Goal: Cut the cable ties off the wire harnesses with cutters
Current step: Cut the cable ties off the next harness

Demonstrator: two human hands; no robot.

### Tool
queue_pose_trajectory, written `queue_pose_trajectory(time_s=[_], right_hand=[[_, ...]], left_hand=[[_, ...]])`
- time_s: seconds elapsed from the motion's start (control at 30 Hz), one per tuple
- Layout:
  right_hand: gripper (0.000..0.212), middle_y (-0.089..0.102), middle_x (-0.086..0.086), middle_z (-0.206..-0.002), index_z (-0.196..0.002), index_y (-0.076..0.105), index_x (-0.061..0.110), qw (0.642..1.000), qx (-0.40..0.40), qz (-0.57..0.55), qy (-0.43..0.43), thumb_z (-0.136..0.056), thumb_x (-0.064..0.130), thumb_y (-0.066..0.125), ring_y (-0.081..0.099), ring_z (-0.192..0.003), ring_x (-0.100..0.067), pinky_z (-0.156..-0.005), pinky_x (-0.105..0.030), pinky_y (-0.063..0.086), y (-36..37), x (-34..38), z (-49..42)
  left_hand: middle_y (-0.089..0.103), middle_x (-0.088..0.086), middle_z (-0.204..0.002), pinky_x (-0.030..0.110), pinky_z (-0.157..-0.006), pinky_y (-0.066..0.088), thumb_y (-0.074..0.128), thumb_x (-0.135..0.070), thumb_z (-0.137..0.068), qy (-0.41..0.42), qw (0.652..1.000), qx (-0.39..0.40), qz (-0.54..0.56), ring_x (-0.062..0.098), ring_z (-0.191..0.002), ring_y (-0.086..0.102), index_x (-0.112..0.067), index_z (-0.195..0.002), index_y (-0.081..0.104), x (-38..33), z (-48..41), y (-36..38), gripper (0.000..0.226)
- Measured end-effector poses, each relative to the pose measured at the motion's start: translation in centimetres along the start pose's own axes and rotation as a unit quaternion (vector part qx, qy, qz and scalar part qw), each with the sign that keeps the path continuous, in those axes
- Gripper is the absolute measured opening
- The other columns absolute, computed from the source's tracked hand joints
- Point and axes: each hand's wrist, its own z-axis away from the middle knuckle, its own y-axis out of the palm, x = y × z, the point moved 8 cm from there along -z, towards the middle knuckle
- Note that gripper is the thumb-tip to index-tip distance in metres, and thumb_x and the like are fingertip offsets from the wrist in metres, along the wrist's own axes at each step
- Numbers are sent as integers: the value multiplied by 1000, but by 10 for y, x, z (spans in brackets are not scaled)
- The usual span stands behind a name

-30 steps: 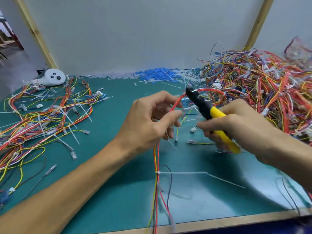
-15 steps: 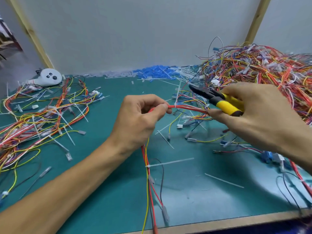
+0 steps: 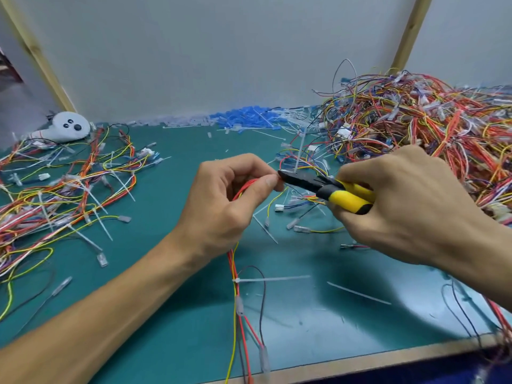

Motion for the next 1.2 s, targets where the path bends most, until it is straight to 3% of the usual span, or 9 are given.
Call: queue_pose_trajectory(time_s=[0.13,0.27,0.43,0.53,0.63,0.77,1.03,1.1,1.2], right_hand=[[26,56,2,-69,-77,51,24,999,7,31,-37,-81,50,52,50,-66,-31,-53,-33,32,1,5,-1],[40,45,-6,-52,-62,44,17,998,6,-9,-58,-84,49,54,41,-55,-36,-47,-37,34,3,1,-2],[25,54,2,-67,-77,58,21,996,13,6,-88,-89,41,66,48,-62,-29,-48,-36,36,5,3,0],[30,56,0,-64,-75,63,17,996,1,-14,-86,-90,43,62,50,-61,-32,-51,-41,43,5,0,-1],[25,60,4,-75,-91,70,22,996,0,-19,-88,-88,45,59,58,-68,-29,-55,-41,48,5,4,0],[33,53,-2,-59,-71,60,16,997,4,-6,-78,-87,45,60,49,-58,-30,-49,-42,44,7,-4,-1],[41,45,-7,-51,-70,66,15,992,12,-121,-45,-85,52,65,39,-49,-26,-46,-38,35,11,-6,-3],[41,43,-4,-50,-73,67,10,966,78,-246,-22,-81,50,72,33,-48,-14,-47,-33,29,22,-9,-4],[38,58,-5,-56,-83,70,4,881,197,-428,39,-79,41,80,52,-49,-15,-48,-27,41,41,-10,0]], left_hand=[[48,-14,-55,17,-49,27,63,-15,-95,21,999,0,-36,3,-47,34,-14,-83,71,-3,1,1,15],[52,-15,-58,10,-51,29,63,-10,-94,37,998,2,-58,2,-48,39,-8,-85,73,-7,3,0,13],[57,-16,-62,7,-54,28,65,-5,-95,46,996,8,-78,0,-51,42,-3,-87,74,-11,6,3,12],[57,-15,-62,6,-54,28,65,-5,-95,45,997,3,-70,0,-50,43,-3,-87,74,-10,4,2,12],[53,-17,-60,7,-53,28,65,-6,-94,51,996,-5,-74,0,-50,41,-4,-86,73,-11,5,-1,12],[55,-14,-61,8,-54,28,65,-7,-94,43,997,4,-69,0,-51,41,-2,-88,75,-8,6,1,12],[50,-2,-49,14,-47,28,57,-17,-101,-16,998,60,5,4,-42,35,-4,-91,76,2,3,8,25],[48,-4,-48,14,-46,29,57,-13,-101,-12,999,49,4,4,-41,35,-3,-88,74,2,3,6,25],[46,-6,-47,13,-47,30,58,-10,-100,0,1000,29,6,3,-41,37,-2,-83,72,1,3,3,23]])
